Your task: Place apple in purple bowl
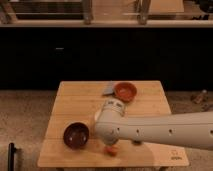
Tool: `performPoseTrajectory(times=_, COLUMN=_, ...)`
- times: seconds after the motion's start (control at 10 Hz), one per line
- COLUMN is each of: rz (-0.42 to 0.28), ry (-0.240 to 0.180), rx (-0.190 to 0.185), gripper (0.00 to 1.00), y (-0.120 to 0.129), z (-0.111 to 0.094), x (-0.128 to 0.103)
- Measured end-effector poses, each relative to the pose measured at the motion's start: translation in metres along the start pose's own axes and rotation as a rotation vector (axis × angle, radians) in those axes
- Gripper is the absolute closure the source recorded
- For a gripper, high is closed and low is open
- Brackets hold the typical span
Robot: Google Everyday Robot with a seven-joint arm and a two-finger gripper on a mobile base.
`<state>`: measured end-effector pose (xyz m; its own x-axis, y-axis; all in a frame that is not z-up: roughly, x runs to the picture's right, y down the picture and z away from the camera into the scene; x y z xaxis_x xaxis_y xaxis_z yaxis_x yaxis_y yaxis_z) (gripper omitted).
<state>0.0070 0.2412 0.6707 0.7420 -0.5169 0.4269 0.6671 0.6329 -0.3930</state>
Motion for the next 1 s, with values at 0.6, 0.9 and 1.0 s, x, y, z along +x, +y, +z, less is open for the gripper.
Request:
performPoseTrajectory(times=0.6, rz=0.016, ry=-0.045, rx=0.005, gripper=0.20, y=0.013, z=0.013, x=0.014)
performPoseTrajectory(times=0.9, rz=0.025, ry=-0.058, rx=0.008, gripper=0.20, y=0.017, z=0.025, x=0.020)
performPoseTrajectory(times=1.0, rz=0.024, ry=-0.064, rx=0.010, gripper=0.20, y=0.016, z=0.030, x=0.020)
